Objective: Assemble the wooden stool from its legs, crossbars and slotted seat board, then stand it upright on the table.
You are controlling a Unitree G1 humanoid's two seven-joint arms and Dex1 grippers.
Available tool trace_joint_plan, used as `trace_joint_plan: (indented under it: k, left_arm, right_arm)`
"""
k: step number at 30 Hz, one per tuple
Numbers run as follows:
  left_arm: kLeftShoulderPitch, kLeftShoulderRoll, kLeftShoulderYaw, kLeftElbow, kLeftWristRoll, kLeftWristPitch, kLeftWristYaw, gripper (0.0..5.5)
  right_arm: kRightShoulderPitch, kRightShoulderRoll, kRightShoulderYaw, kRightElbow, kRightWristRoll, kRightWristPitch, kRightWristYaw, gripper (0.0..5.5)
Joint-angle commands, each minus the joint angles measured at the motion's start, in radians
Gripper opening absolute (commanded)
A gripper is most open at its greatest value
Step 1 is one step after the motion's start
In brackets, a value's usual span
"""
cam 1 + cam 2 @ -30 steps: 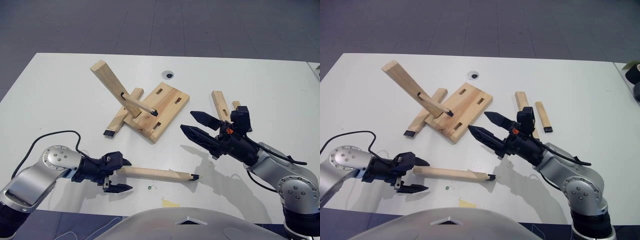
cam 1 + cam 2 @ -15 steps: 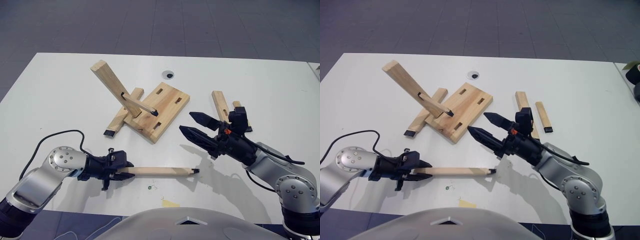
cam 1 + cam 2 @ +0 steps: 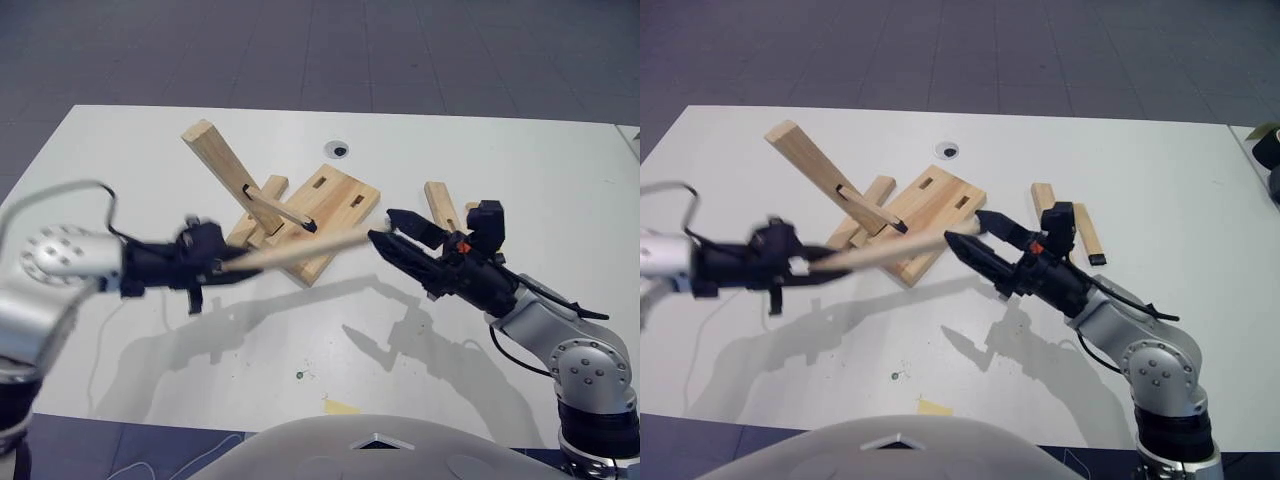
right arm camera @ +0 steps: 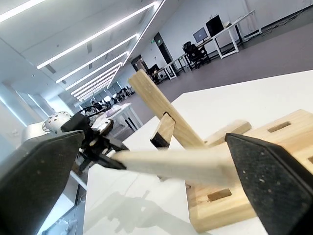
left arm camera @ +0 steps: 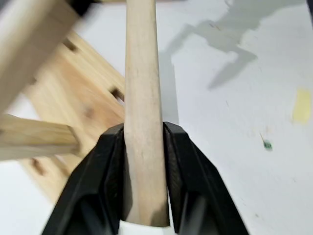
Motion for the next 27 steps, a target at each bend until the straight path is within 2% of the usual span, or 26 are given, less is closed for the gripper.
trace_joint_plan:
  k: [1,3,5,7,8,10,12,14,16,19,22,25,27]
  left_arm:
    - [-0.283,0.02,0.237,0.09,-0.505,0.203,0.001,1.01]
    - [-0.34,0.021,0.247,0.092,-0.617,0.233,0.022,1.01]
    - [-0.368,0.006,0.226,0.074,-0.642,0.239,0.066,1.01]
    - [-0.414,-0.034,0.158,0.05,-0.552,0.217,0.177,1.01]
    - [-0.423,-0.045,0.096,0.025,-0.421,0.155,0.22,1.01]
    - [-0.429,-0.052,-0.063,0.003,-0.077,-0.052,0.282,1.01]
    - [-0.427,-0.065,-0.221,0.072,0.329,-0.41,0.328,1.01]
    - [-0.449,-0.099,-0.3,0.202,0.603,-0.744,0.404,1.01]
    - [-0.48,-0.153,-0.316,0.354,0.74,-1.045,0.483,1.01]
    - [-0.537,-0.193,-0.324,0.507,0.848,-1.304,0.574,1.01]
    - [-0.619,-0.25,-0.317,0.59,0.891,-1.38,0.666,1.01]
    - [-0.671,-0.237,-0.354,0.606,1.034,-1.302,0.794,1.01]
    - [-0.662,-0.234,-0.402,0.599,1.079,-1.219,0.756,1.01]
  right_arm:
    - [-0.021,0.059,-0.07,0.084,0.104,-0.023,-0.062,5.4]
    - [-0.025,0.074,-0.083,0.097,0.125,-0.031,-0.075,5.4]
    - [-0.031,0.087,-0.089,0.103,0.137,-0.034,-0.088,5.4]
    - [-0.04,0.095,-0.086,0.114,0.141,-0.03,-0.097,5.4]
    - [-0.045,0.1,-0.083,0.121,0.145,-0.026,-0.105,5.4]
    - [-0.053,0.111,-0.081,0.129,0.159,-0.022,-0.121,5.4]
    - [-0.07,0.128,-0.079,0.148,0.188,-0.02,-0.144,5.4]
    - [-0.093,0.148,-0.084,0.181,0.231,-0.021,-0.173,5.4]
    - [-0.125,0.161,-0.1,0.229,0.291,-0.021,-0.199,5.4]
    - [-0.164,0.149,-0.117,0.291,0.291,-0.015,-0.194,5.4]
    - [-0.198,0.139,-0.117,0.334,0.224,-0.02,-0.178,5.4]
    - [-0.239,0.158,-0.113,0.35,0.151,-0.062,-0.207,5.4]
    - [-0.248,0.155,-0.076,0.315,0.008,-0.108,-0.212,5.4]
